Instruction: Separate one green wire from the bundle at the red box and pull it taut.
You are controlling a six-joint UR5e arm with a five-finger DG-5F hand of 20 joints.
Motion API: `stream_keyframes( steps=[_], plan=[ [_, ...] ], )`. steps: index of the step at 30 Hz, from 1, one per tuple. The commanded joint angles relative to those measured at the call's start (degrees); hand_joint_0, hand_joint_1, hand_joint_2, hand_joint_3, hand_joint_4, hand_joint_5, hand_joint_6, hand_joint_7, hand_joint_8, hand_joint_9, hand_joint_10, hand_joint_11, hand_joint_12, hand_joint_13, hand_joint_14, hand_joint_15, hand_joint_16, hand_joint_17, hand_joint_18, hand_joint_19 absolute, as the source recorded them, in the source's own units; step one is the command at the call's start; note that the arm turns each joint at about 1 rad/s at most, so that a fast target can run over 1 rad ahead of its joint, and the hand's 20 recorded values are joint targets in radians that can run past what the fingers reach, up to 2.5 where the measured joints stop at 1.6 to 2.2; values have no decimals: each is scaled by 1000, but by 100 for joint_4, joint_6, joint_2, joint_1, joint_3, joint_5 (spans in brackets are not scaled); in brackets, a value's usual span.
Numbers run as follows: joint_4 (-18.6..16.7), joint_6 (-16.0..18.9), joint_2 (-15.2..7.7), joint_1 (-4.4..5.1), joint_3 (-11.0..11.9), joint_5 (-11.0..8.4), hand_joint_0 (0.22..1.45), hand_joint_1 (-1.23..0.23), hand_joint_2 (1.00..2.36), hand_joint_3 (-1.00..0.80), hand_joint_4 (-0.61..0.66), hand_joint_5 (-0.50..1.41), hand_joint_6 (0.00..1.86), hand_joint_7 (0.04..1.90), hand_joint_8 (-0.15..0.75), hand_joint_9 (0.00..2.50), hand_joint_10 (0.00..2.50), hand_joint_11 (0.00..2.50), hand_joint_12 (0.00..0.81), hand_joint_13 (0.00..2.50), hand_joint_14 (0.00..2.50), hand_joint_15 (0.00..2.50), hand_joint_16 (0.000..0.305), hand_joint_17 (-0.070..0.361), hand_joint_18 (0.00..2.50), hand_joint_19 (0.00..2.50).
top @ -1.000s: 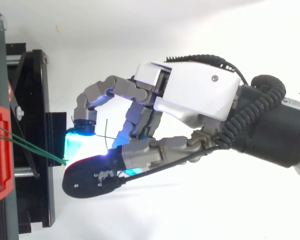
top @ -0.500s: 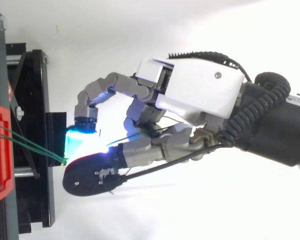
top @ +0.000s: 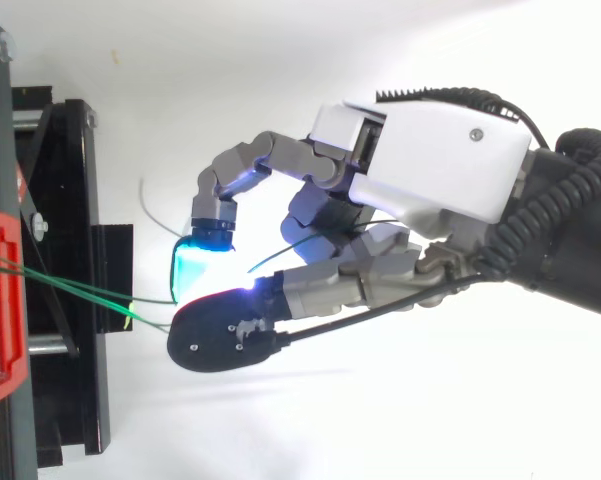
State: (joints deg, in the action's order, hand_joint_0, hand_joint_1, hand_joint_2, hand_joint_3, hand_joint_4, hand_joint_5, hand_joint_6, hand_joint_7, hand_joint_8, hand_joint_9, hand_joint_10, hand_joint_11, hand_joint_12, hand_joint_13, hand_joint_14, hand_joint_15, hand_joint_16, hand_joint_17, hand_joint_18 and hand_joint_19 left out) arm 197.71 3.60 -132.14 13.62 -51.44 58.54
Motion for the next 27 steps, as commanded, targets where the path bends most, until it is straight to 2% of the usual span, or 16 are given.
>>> stream_keyframes(
  steps=[1,10,15,17,18,19,22,24,27],
  plan=[
    [22,18,12,0,3,0,664,-714,1017,-291,100,-167,899,956,279,1191,2094,1238,330,1096,2500,1103,39,88,1485,1758],
    [31,45,12,0,-15,0,658,-713,1019,-269,90,-165,901,966,281,1200,2115,1198,336,1101,2500,1092,42,95,1435,1637],
    [13,45,12,9,-182,9,658,-711,1019,-259,80,-164,902,980,280,1215,2070,1202,334,1115,2500,1113,43,96,1407,1601],
    [-365,150,12,35,-613,0,658,-712,1020,-255,82,-163,902,971,282,1222,2027,1225,338,1122,2500,1092,43,96,1403,1600],
    [-479,185,12,44,-692,0,658,-712,1020,-255,76,-163,902,972,283,1224,2020,1232,331,1120,2500,1098,43,97,1404,1597],
    [-760,282,12,53,-850,0,658,-712,1020,-253,77,-162,903,974,280,1226,2014,1236,335,1124,2500,1121,43,96,1393,1586],
    [-1094,352,12,62,-973,0,658,-711,1019,-255,79,-162,902,988,281,1229,2005,1231,339,1133,2500,1109,44,98,1393,1580],
    [-1560,361,12,71,-1096,26,658,-710,1020,-255,76,-161,902,978,280,1232,1996,1233,335,1136,2500,1118,44,99,1390,1577],
    [-1867,352,12,71,-1122,0,659,-708,1019,-256,74,-161,902,980,280,1239,1960,1256,337,1143,2469,1127,44,99,1387,1563]
  ],
)
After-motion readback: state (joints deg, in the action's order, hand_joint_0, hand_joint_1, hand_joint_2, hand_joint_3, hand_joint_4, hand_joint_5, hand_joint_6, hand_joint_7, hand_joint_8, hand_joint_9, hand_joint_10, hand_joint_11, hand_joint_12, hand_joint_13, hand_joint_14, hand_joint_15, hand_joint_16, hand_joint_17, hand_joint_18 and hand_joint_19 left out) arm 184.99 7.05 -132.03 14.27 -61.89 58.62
